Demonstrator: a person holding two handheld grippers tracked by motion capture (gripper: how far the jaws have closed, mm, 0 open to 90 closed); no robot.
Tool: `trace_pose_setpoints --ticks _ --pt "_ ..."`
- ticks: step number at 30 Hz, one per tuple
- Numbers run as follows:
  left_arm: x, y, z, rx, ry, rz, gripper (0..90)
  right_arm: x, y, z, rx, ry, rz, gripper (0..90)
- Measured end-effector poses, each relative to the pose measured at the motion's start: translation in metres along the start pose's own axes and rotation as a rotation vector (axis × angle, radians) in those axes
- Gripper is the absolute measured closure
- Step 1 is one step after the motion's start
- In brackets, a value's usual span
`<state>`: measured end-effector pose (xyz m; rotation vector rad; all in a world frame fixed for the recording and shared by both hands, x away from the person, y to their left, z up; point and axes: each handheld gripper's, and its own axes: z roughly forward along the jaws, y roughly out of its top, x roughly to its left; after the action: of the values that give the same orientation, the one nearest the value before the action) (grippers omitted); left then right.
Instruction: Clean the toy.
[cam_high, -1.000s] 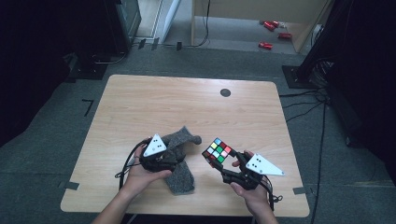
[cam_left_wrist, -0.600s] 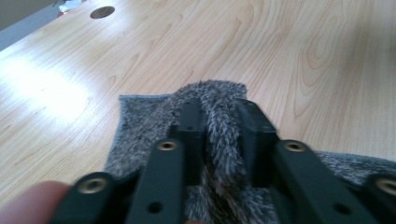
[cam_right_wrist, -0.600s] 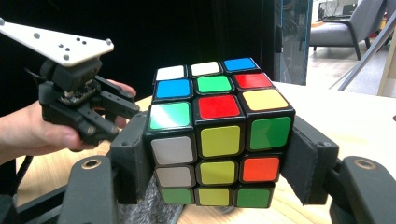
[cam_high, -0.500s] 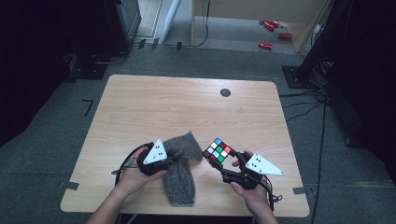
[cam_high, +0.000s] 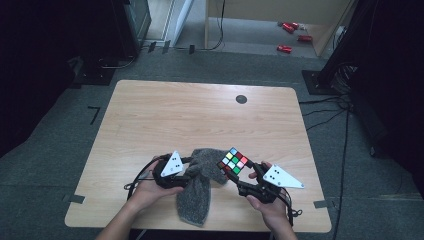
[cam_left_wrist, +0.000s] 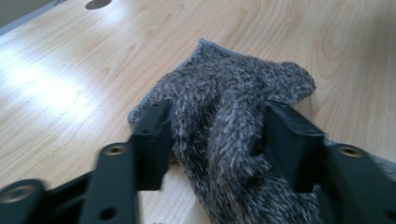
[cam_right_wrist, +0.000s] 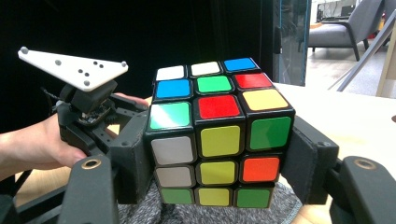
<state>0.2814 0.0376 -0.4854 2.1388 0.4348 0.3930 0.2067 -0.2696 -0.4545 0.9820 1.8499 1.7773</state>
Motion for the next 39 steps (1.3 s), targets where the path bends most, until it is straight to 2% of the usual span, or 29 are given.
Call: trace_pose_setpoints --ticks 2,4,7,8,10,12,15,18,21,26,28,34,37,39 --pt "0.001 -0.001 -0.001 0.015 0.011 -0.002 38.3 0.000 0.000 0.000 0.000 -0.003 -0.001 34.7" --pt "0.001 0.000 -0.003 0.010 0.005 -0.019 31.3 0.000 0.000 0.001 0.001 -0.003 -0.001 34.8" --pt "-0.003 0.006 -0.009 -0.053 -0.012 -0.042 23.8 0.002 0.000 0.001 -0.003 0.002 0.008 34.7" --pt "-0.006 0.010 -0.011 -0.089 -0.019 -0.048 22.2 0.003 0.000 0.001 -0.005 0.004 0.011 34.7" --pt "-0.013 0.016 -0.012 -0.134 -0.024 -0.033 20.6 0.005 0.001 0.003 -0.009 0.011 0.030 34.7" --pt "-0.023 0.020 -0.008 -0.156 -0.027 -0.005 20.6 0.009 0.000 0.005 -0.012 0.017 0.036 34.7" --pt "-0.037 0.024 0.001 -0.154 -0.029 0.039 20.7 0.016 0.000 0.009 -0.005 0.023 0.034 34.7" --pt "-0.047 0.025 0.008 -0.165 -0.025 0.053 20.8 0.022 -0.001 0.012 -0.005 0.017 0.038 34.7" --pt "-0.052 0.026 0.010 -0.197 -0.018 0.044 20.8 0.024 -0.002 0.013 -0.003 0.014 0.042 34.7" --pt "-0.055 0.028 0.011 -0.261 -0.037 -0.007 20.8 0.027 -0.004 0.016 -0.001 0.009 0.071 34.7" --pt "-0.056 0.028 0.012 -0.274 -0.057 -0.017 20.8 0.028 -0.006 0.018 -0.001 0.004 0.077 34.7" --pt "-0.057 0.028 0.011 -0.305 -0.041 -0.043 22.7 0.029 -0.009 0.020 -0.004 -0.005 0.137 34.7" --pt "-0.058 0.028 0.010 -0.316 -0.031 -0.022 29.5 0.029 -0.011 0.022 -0.003 -0.010 0.166 34.7" --pt "-0.060 0.028 0.011 -0.311 -0.009 -0.006 32.3 0.028 -0.013 0.023 0.001 -0.015 0.185 34.7"
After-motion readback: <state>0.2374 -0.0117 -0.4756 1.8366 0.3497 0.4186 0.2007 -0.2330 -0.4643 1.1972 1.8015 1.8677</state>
